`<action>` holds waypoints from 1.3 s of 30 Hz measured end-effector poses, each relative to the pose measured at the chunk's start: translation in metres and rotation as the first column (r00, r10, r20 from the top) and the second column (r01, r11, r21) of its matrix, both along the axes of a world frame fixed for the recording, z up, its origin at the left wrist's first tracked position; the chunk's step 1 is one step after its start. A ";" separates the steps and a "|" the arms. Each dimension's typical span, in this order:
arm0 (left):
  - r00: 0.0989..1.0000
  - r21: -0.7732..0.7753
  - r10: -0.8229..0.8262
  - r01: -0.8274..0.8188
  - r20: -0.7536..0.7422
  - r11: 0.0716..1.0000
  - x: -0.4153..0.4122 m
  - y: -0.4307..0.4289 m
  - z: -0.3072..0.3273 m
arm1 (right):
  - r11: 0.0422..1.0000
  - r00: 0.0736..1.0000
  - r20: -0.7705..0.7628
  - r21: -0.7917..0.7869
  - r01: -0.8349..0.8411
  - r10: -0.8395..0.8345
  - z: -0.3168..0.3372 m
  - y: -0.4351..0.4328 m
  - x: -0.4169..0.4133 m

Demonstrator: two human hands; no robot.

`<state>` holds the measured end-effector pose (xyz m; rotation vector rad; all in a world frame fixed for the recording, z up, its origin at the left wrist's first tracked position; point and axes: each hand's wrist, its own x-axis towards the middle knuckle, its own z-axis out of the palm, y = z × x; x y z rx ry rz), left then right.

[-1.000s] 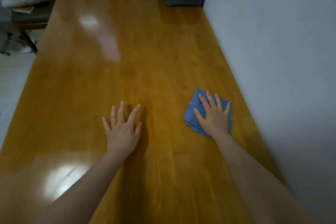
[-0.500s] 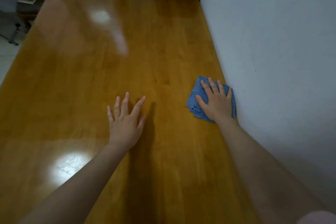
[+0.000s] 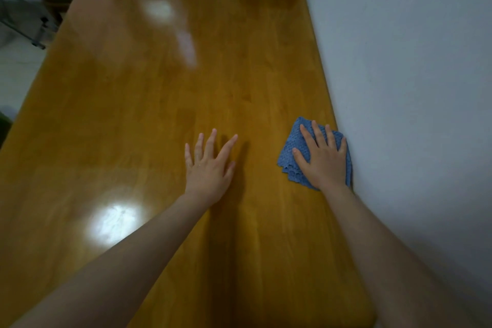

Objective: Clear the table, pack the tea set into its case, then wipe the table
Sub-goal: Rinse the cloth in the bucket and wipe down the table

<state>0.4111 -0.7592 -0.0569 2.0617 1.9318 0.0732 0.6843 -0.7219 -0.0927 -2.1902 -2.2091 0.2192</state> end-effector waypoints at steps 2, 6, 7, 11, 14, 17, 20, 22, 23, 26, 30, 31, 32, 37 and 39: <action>1.000 -0.024 0.001 -0.001 0.008 1.000 0.000 -0.008 -0.002 | 1.000 1.000 0.005 0.001 -0.007 0.007 0.000 -0.014 0.000; 1.000 -0.031 0.002 -0.002 0.005 1.000 -0.008 -0.020 -0.007 | 1.000 1.000 0.026 -0.007 -0.003 0.004 -0.001 -0.033 -0.004; 1.000 -0.026 0.004 -0.004 0.010 1.000 -0.011 -0.022 -0.008 | 1.000 0.999 0.032 -0.006 -0.002 0.003 -0.001 -0.035 -0.004; 0.999 0.009 0.034 -0.034 -0.007 0.999 -0.030 -0.024 -0.013 | 1.000 0.999 0.043 0.007 0.015 -0.016 -0.002 -0.034 -0.007; 0.997 0.024 0.078 -0.079 0.014 0.997 -0.043 -0.026 -0.018 | 1.000 0.999 0.040 0.013 0.021 -0.022 -0.003 -0.033 -0.029; 0.996 0.027 0.093 -0.093 -0.006 0.995 -0.060 -0.024 -0.022 | 0.999 0.999 0.025 0.017 -0.037 0.036 -0.003 -0.027 -0.072; 0.991 0.030 0.130 -0.130 -0.008 0.991 -0.082 -0.019 -0.020 | 0.998 0.998 0.019 0.012 -0.068 0.068 -0.003 -0.021 -0.115; 0.987 0.037 0.160 -0.160 -0.012 0.986 -0.100 -0.017 -0.018 | 0.997 0.997 0.019 0.018 -0.074 0.074 -0.004 -0.017 -0.141; 0.985 0.041 0.171 -0.170 -0.015 0.985 -0.111 -0.016 -0.018 | 0.997 0.997 0.020 0.020 -0.078 0.078 -0.004 -0.017 -0.154; 0.978 0.039 0.210 -0.209 -0.012 0.977 -0.147 -0.018 -0.019 | 0.995 0.995 0.017 0.023 -0.099 0.098 -0.005 -0.020 -0.197; 0.967 0.040 0.253 -0.253 -0.003 0.967 -0.191 -0.026 -0.016 | 0.990 0.991 0.003 0.031 -0.137 0.137 -0.004 -0.033 -0.254; 0.966 0.047 0.260 -0.260 -0.004 0.965 -0.204 -0.028 -0.015 | 0.987 0.988 0.002 0.030 -0.155 0.155 -0.004 -0.036 -0.269; 0.964 0.050 0.267 -0.267 -0.006 0.962 -0.217 -0.030 -0.014 | 0.984 0.984 0.001 0.029 -0.176 0.176 -0.004 -0.039 -0.284; 0.957 0.046 0.287 -0.285 -0.038 0.957 -0.285 -0.037 -0.014 | 0.970 0.970 -0.019 0.027 -0.240 0.240 -0.003 -0.049 -0.354; 0.952 0.062 0.306 -0.303 -0.031 0.951 -0.307 -0.038 -0.015 | 0.964 0.964 -0.027 0.030 -0.263 0.264 -0.002 -0.050 -0.380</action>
